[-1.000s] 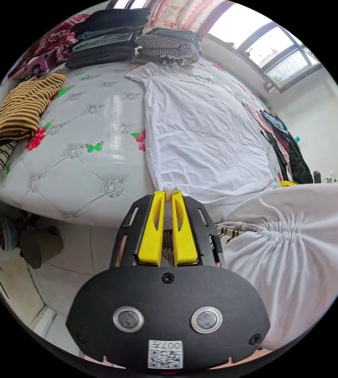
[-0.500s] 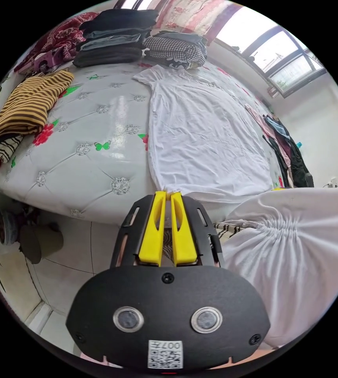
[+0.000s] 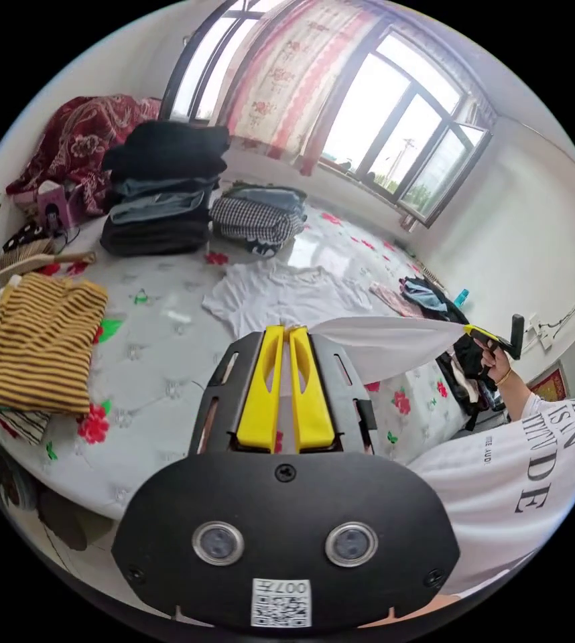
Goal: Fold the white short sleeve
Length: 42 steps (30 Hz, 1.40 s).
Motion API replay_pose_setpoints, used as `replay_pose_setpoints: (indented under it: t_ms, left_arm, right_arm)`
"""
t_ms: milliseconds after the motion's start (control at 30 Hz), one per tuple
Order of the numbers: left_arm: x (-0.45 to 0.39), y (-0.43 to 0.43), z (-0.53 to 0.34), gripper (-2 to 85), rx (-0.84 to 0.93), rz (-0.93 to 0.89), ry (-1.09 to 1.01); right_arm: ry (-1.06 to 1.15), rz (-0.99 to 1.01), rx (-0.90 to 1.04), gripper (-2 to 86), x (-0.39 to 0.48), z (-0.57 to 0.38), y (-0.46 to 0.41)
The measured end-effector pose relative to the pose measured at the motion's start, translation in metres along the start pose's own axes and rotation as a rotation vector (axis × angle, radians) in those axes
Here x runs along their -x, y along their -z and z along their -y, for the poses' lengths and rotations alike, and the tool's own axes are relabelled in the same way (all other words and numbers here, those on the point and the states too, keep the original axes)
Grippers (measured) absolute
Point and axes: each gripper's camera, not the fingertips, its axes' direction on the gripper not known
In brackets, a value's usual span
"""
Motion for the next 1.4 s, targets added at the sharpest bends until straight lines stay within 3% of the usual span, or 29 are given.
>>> replay_pose_setpoints:
  t_ms: [167, 333, 500, 667, 933, 1100, 1267, 1400]
  left_arm:
    - [-0.026, 0.049, 0.006, -0.9, -0.126, 0.015, -0.137]
    - [-0.027, 0.056, -0.075, -0.8, -0.011, 0.027, -0.106]
    - [0.001, 0.03, -0.174, -0.9, 0.209, -0.008, 0.169]
    - [0.033, -0.012, -0.163, -0.8, 0.208, -0.042, 0.248]
    - [0.082, -0.071, 0.041, -0.9, 0.052, -0.164, 0.31]
    - [0.046, 0.013, 0.191, -0.9, -0.242, -0.243, 0.175]
    - [-0.002, 0.113, 0.234, -0.9, -0.428, -0.287, -0.025]
    - [-0.038, 0.171, 0.208, -0.9, -0.506, -0.281, -0.18]
  right_arm:
    - [0.067, 0.002, -0.1, -0.3, 0.021, -0.007, 0.049]
    - [-0.017, 0.033, 0.133, -0.3, 0.04, -0.087, 0.033]
    - [-0.254, 0.114, 0.341, -0.3, 0.04, -0.168, 0.0]
    - [-0.311, 0.139, 0.322, -0.3, 0.014, -0.146, -0.037]
    - [-0.247, -0.021, 0.127, -0.3, -0.047, 0.057, -0.054]
    - [-0.138, -0.03, -0.297, -0.3, -0.024, 0.19, 0.07]
    - [0.045, 0.033, -0.538, -0.3, 0.022, 0.209, 0.177]
    - [0.133, 0.05, -0.616, -0.2, 0.047, 0.169, 0.227]
